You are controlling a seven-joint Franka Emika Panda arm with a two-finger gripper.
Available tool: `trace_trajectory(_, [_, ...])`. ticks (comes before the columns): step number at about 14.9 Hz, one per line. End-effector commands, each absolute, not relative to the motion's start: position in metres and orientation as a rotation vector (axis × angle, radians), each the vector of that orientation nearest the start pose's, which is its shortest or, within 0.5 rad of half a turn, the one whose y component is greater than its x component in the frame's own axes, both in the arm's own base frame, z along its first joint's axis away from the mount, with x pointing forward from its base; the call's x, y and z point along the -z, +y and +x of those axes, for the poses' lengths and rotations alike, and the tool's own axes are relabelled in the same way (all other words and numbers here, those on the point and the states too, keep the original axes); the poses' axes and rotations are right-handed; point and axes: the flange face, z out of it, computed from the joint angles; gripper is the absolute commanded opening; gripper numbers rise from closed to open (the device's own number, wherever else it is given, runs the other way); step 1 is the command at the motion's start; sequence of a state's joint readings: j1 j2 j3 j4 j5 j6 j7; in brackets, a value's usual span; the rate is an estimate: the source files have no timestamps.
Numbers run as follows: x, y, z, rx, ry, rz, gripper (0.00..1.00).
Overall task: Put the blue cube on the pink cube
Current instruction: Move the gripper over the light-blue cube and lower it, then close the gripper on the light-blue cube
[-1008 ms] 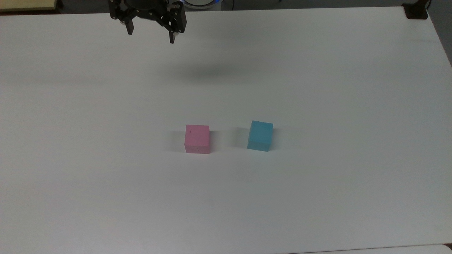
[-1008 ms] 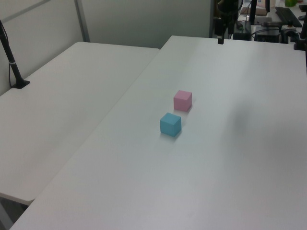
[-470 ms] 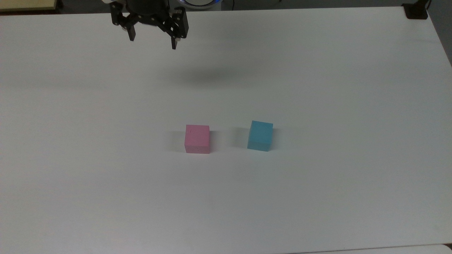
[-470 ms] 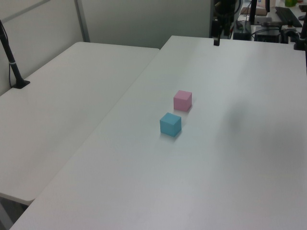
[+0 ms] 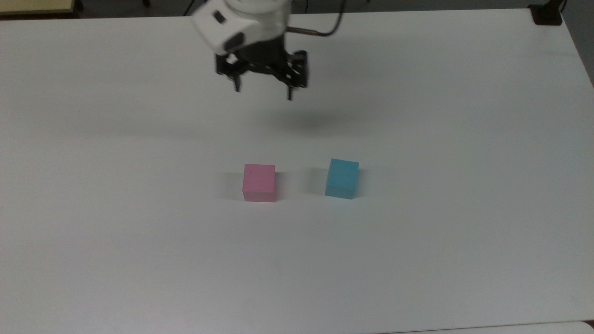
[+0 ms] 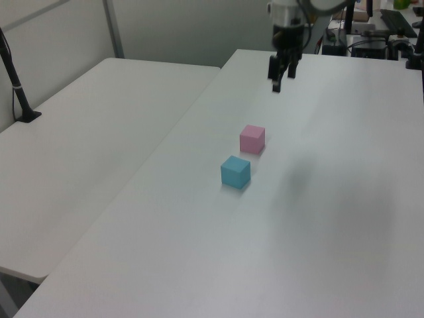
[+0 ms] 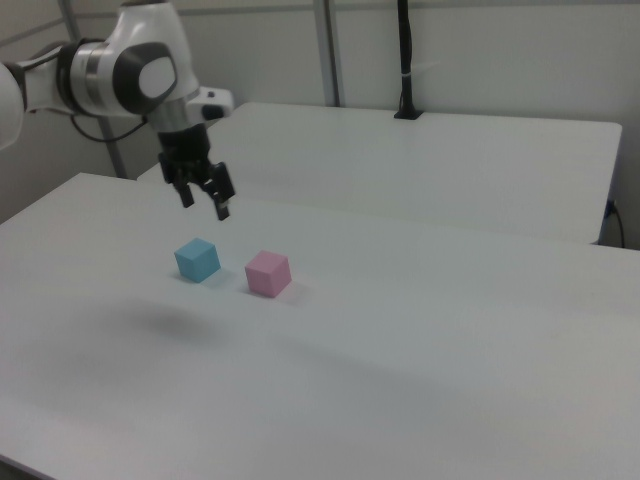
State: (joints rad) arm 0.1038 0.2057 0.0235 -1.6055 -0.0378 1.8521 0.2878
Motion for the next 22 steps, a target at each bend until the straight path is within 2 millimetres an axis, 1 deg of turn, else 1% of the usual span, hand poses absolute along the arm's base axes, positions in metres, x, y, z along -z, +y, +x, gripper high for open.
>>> trace_trajectory(1, [-0.457,0.138,0.645,0.109,0.344,-3.133,1.00])
trace_trajectory(2, [-0.441,0.152,0.649,0.115,0.358,-3.131,1.00])
trace_trajectory(3, [-0.420,0.165,0.654,0.119,0.370,-3.129,1.00])
trace_trajectory(4, [-0.408,0.174,0.656,0.118,0.360,-3.131,1.00])
trace_trajectory(6, [-0.381,0.182,0.662,0.118,0.364,-3.129,1.00])
trace_trajectory(7, [-0.371,0.196,0.663,0.148,0.355,-3.119,1.00])
trace_trajectory(8, [-0.367,0.210,0.664,0.181,0.348,-3.105,1.00])
trace_trajectory(9, [-0.364,0.213,0.666,0.203,0.360,-3.095,1.00])
trace_trajectory(10, [-0.359,0.215,0.667,0.207,0.363,-3.090,1.00])
trace_trajectory(14, [-0.356,0.217,0.670,0.228,0.365,-3.077,1.00])
trace_trajectory(17, [-0.347,0.217,0.670,0.218,0.358,-3.089,1.00])
trace_trajectory(18, [-0.341,0.217,0.671,0.212,0.352,-3.099,1.00])
trace_trajectory(19, [-0.344,0.218,0.674,0.235,0.338,-3.108,1.00])
trace_trajectory(20, [-0.344,0.218,0.677,0.251,0.325,-3.118,0.98])
trace_trajectory(21, [-0.334,0.218,0.679,0.245,0.314,-3.134,0.92])
trace_trajectory(22, [-0.336,0.219,0.682,0.263,0.301,-3.140,0.83])
